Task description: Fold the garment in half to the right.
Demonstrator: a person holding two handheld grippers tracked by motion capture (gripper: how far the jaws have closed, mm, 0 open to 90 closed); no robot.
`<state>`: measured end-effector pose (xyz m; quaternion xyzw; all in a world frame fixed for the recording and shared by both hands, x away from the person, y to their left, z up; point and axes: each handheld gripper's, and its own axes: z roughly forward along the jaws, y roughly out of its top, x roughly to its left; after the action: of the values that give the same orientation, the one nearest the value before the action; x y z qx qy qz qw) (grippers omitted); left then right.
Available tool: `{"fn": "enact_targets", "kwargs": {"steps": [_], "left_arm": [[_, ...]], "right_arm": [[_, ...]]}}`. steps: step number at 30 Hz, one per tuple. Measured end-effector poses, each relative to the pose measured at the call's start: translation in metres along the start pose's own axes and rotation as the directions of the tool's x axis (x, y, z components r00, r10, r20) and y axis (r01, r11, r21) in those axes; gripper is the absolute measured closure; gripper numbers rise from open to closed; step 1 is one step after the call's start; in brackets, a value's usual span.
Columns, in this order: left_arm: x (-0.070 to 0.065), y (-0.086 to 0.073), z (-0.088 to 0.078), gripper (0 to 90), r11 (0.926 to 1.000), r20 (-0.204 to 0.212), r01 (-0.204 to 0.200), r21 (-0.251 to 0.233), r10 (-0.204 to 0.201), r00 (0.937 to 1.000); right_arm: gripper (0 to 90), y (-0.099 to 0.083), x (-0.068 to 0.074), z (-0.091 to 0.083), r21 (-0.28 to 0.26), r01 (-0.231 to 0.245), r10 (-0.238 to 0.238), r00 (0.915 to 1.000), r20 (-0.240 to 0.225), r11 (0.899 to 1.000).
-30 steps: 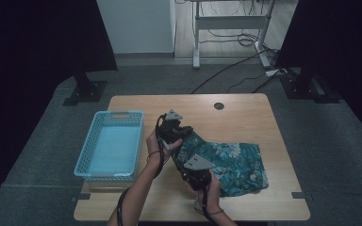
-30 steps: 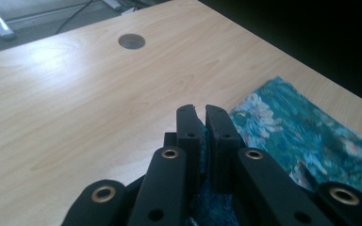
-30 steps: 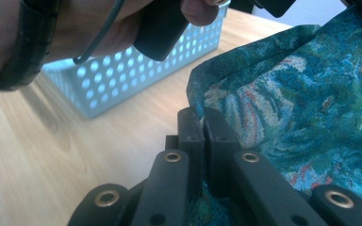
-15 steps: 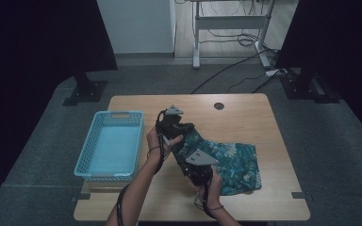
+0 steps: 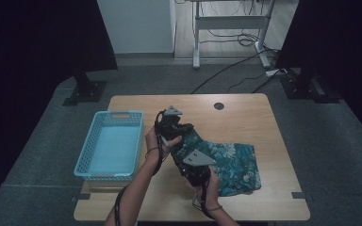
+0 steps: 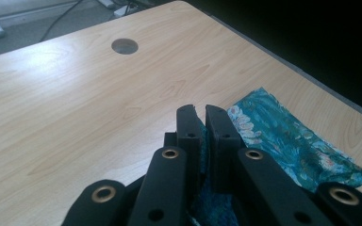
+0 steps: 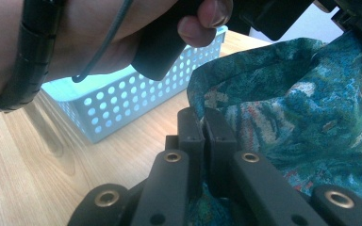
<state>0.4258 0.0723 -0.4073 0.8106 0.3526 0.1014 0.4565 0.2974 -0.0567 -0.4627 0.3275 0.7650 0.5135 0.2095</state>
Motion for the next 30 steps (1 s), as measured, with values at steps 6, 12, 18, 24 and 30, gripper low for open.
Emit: {"fn": "enact_targets", "kwargs": {"steps": [6, 12, 18, 24, 30], "left_arm": [[0.001, 0.009, -0.015, 85.0, 0.9998, -0.017, -0.007, -0.017, 0.007, 0.9998], [-0.003, 0.021, -0.029, 85.0, 0.9990, -0.028, -0.034, -0.030, 0.033, 0.9991], [0.004, 0.011, -0.029, 85.0, 0.9997, -0.031, -0.014, -0.021, 0.013, 0.9994], [0.008, 0.010, -0.037, 85.0, 0.9998, -0.046, -0.009, -0.019, 0.008, 0.9989], [0.006, 0.023, -0.060, 85.0, 0.9982, -0.063, -0.026, -0.053, 0.023, 0.9977]], "right_arm": [[87.1, 0.017, 0.003, -0.002, -0.032, 0.011, -0.012, 0.9999, -0.005, 0.999], [87.1, 0.037, 0.006, -0.008, -0.062, 0.031, -0.032, 0.9995, -0.006, 0.998], [87.1, 0.032, 0.007, -0.007, -0.052, 0.023, -0.024, 0.9996, -0.017, 0.998], [87.1, 0.032, 0.009, 0.000, -0.037, 0.019, -0.020, 0.9994, -0.029, 0.999], [87.1, 0.056, 0.016, -0.005, -0.074, 0.036, -0.038, 0.9986, -0.036, 0.997]]}}
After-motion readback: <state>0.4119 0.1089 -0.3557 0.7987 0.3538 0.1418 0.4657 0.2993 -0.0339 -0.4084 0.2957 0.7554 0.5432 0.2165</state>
